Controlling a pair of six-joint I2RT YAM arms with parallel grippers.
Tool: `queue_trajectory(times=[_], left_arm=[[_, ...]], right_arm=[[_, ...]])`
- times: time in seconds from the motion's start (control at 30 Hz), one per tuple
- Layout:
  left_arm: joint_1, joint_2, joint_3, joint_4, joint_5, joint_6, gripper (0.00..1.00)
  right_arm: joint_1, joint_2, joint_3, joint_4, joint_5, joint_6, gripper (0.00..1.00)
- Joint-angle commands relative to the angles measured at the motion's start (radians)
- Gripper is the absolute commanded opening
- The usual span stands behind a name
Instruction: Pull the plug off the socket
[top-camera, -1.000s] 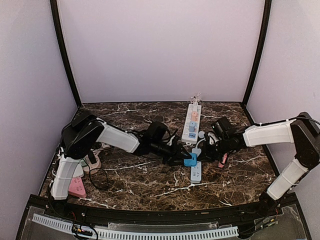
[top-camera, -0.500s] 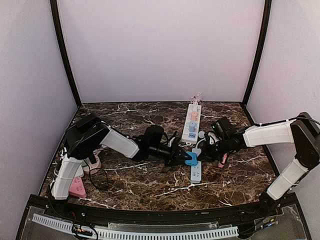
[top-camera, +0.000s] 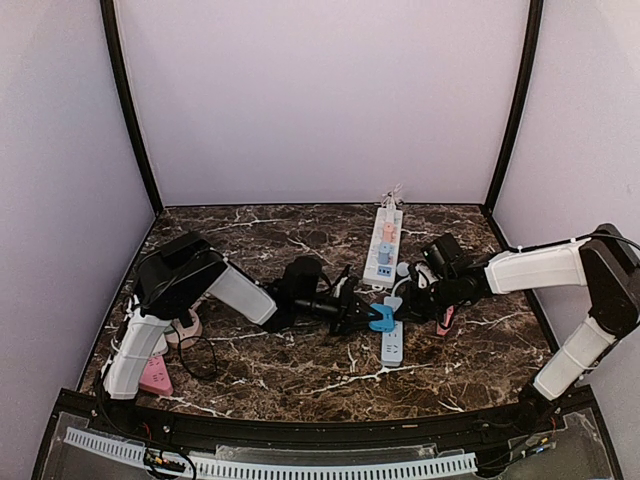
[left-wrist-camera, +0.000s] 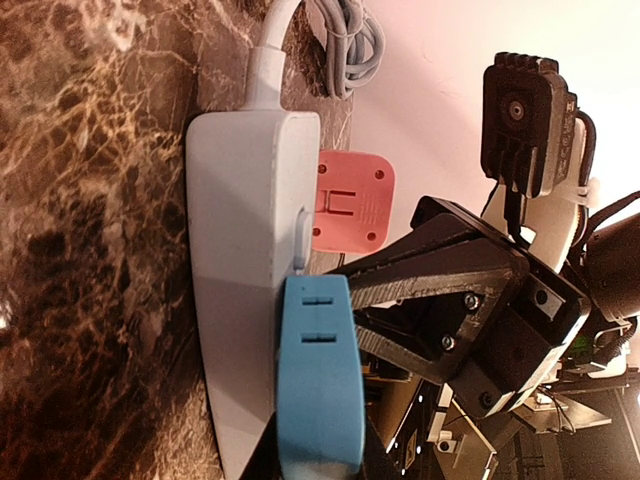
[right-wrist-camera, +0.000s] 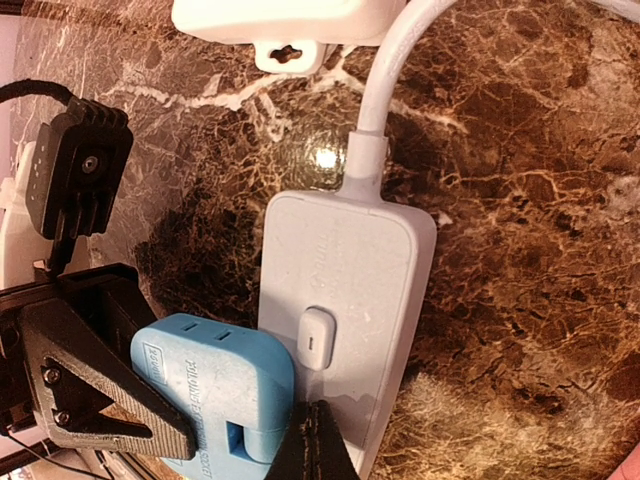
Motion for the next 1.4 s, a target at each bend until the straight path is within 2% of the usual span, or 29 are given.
queue_trajectory(times=[0.0, 0.17, 0.6, 1.37], left_arm=[[-0.002, -0.023, 0.015, 0.172, 0.025, -0.022, 0.0], [-0.004, -0.033, 0.03, 0.145, 0.05, 0.018, 0.0], [-0.01, -0.103, 0.092, -0.137, 0.08, 0.288, 0.0], [-0.011, -0.132, 0.097, -0.007, 0.127, 0.211, 0.0]], right_arm=[[0.036, 0.097, -0.044, -0.064, 0.037, -0.002, 0.0], [0.036, 0.112, -0.047, -0.056, 0.036, -0.002, 0.0], [0.04, 0.16, -0.041, -0.045, 0.019, -0.012, 0.0], [0.039, 0.175, -0.057, -0.02, 0.005, -0.015, 0.0]])
